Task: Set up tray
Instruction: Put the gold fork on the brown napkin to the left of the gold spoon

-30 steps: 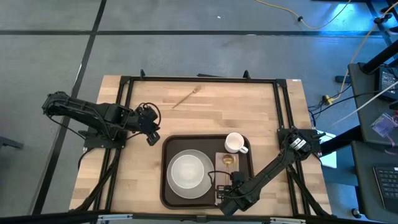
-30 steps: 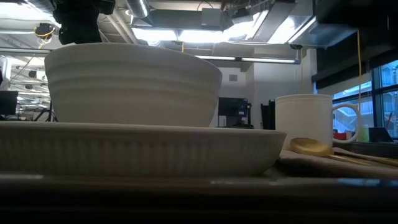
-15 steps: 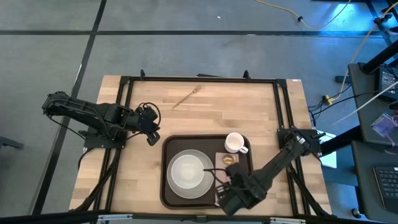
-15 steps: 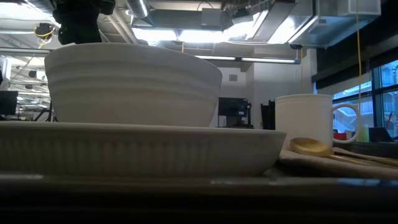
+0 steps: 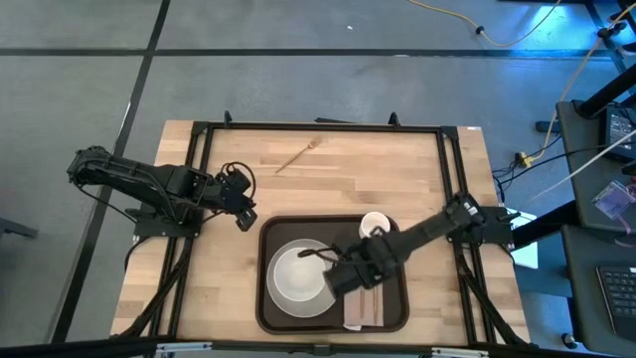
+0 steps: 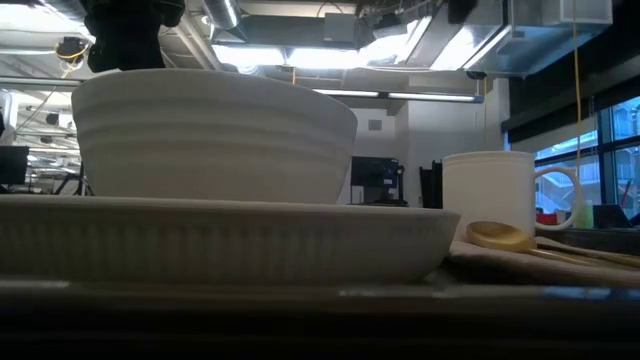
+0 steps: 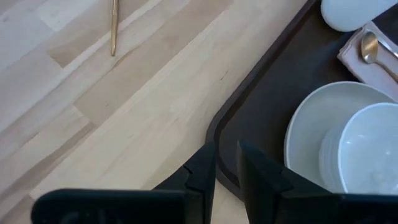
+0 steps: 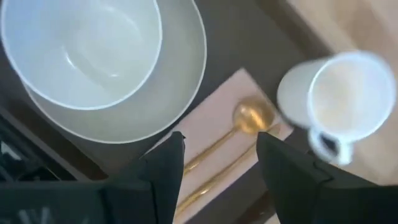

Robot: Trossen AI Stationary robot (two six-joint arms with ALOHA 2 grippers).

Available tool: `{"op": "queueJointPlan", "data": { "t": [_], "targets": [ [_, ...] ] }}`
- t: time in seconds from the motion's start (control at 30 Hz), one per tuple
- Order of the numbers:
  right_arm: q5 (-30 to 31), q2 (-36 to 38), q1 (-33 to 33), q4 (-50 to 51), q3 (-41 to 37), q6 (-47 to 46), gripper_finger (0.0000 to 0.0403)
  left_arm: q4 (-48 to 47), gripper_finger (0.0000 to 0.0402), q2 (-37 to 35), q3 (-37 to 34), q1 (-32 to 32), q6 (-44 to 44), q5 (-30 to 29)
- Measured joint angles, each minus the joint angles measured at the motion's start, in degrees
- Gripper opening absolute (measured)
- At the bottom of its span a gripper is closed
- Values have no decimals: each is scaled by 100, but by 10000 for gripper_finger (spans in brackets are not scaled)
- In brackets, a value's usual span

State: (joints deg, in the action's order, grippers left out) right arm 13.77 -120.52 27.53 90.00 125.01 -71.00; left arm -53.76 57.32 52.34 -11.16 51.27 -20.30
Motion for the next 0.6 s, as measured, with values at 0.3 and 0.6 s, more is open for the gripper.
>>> {"op": "queueJointPlan", "data": {
  "t": [0.3,0.6],
  "targets": [
    [741,1441,-76,-7,-215,1178,202,560,94,-2,-2,2,-49,-575],
    [1392,3664,196,-103,-2862,-318,202,1558,138,17,-2,8,-646,-670]
  ]
}}
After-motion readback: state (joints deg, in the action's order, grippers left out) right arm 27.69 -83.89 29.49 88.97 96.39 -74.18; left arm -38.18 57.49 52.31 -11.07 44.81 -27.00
